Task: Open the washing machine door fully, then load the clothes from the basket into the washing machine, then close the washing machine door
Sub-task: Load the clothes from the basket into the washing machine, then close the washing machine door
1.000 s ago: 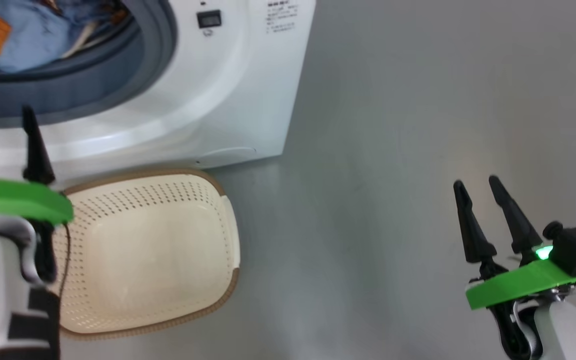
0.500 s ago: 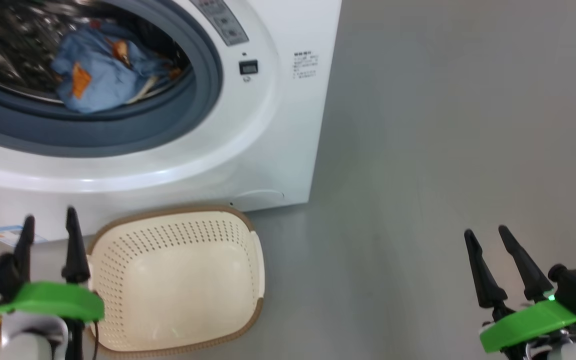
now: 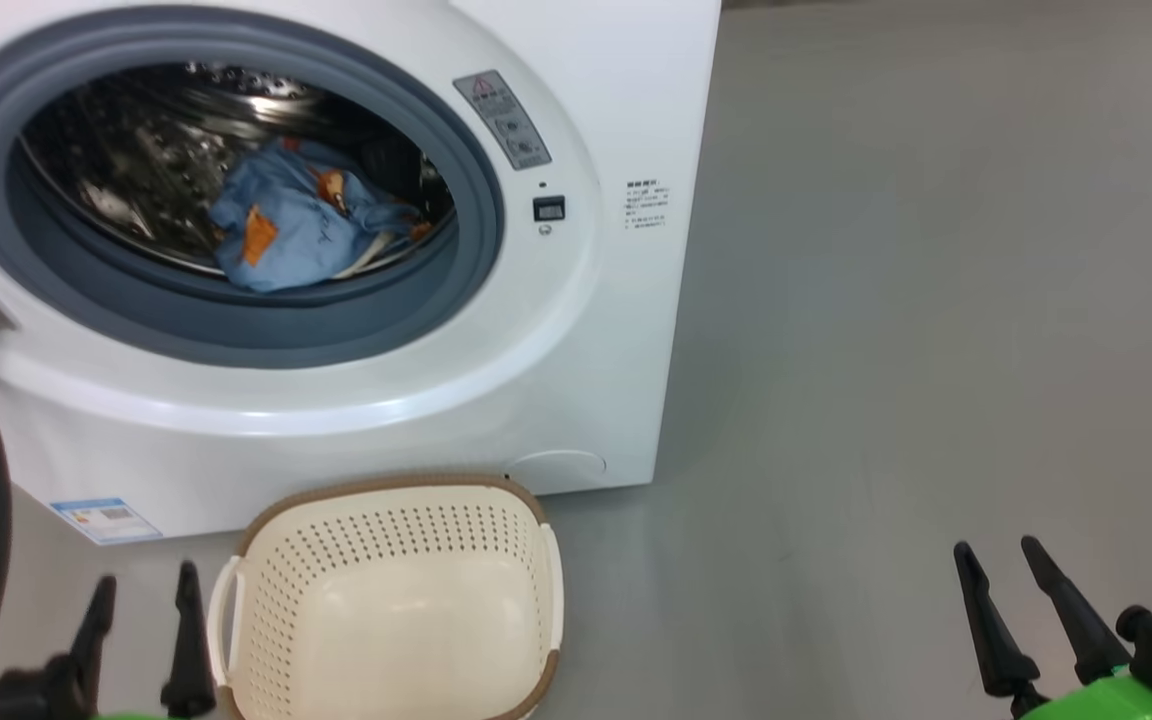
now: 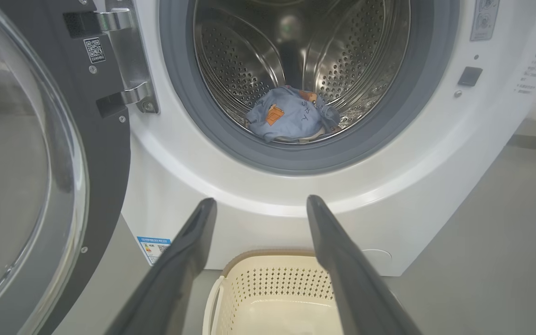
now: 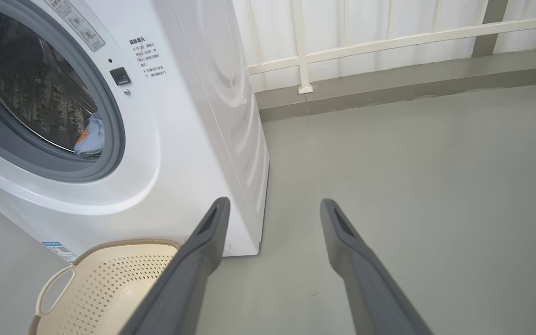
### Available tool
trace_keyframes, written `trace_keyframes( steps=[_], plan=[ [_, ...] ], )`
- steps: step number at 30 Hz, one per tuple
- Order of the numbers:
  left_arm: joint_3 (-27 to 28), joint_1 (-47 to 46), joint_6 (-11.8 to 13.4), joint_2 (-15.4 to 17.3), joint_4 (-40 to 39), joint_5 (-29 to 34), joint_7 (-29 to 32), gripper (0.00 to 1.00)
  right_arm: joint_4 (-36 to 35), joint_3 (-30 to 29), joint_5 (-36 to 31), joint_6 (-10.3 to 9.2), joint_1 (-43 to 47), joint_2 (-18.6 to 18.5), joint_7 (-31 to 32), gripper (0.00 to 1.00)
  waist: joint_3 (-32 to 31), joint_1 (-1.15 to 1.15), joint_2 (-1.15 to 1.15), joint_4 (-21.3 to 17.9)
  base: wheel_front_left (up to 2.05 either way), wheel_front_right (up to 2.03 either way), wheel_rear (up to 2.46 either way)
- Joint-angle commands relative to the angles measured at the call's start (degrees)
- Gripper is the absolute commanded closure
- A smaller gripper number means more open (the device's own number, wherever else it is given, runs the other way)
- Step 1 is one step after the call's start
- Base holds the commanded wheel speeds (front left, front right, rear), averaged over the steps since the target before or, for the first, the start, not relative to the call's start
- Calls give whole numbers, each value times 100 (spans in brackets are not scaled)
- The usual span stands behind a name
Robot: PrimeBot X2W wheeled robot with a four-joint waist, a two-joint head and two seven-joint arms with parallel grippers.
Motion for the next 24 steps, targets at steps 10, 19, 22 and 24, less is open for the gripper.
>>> trace_keyframes(
  steps=[10,19,22,24],
  plan=[
    [268,696,-9,-6,-610,-6,-34,0,-140,35,39,16,297,-156,-28,0,-353,0,0,12,0,0,0],
    [258,735,-9,-35,-656,29,-34,0,-165,9,17,16,317,-145,-28,0,-361,0,0,5,-3,3,0],
    [247,719,-9,-44,-675,38,-34,0,-178,6,11,16,313,-140,-28,0,-351,0,0,2,-49,49,0],
    [229,709,-9,-53,-702,45,-34,0,-184,10,11,16,306,-140,-28,0,-338,0,0,3,-97,97,0]
  ],
)
